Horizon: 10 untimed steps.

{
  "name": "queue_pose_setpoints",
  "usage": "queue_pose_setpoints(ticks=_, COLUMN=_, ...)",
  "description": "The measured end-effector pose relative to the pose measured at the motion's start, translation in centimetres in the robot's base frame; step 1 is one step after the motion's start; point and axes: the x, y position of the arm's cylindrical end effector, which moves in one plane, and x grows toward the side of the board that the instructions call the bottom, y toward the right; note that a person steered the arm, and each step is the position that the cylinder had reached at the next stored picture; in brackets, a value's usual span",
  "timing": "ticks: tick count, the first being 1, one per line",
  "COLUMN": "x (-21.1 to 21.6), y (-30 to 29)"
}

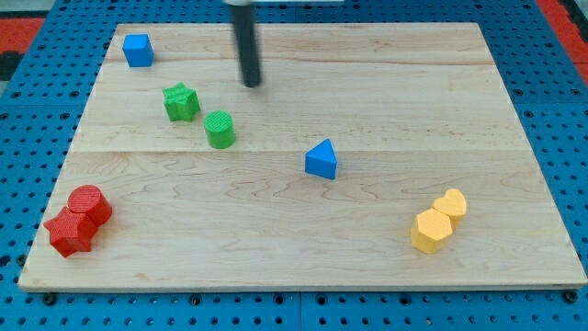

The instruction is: Push the blue triangle towards the green star

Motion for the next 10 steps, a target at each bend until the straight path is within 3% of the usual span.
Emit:
queue_pose_setpoints(ticks=1, x=6.5, y=7.2)
queue_pose_setpoints(ticks=2, x=12.6, y=8.0)
queue_pose_setpoints(ticks=6, x=14.0, y=6.3)
queue_pose_setpoints(ticks=8, x=12.4, y=-1.1)
queue_pose_setpoints(ticks=10, x=11.8, y=-2.1)
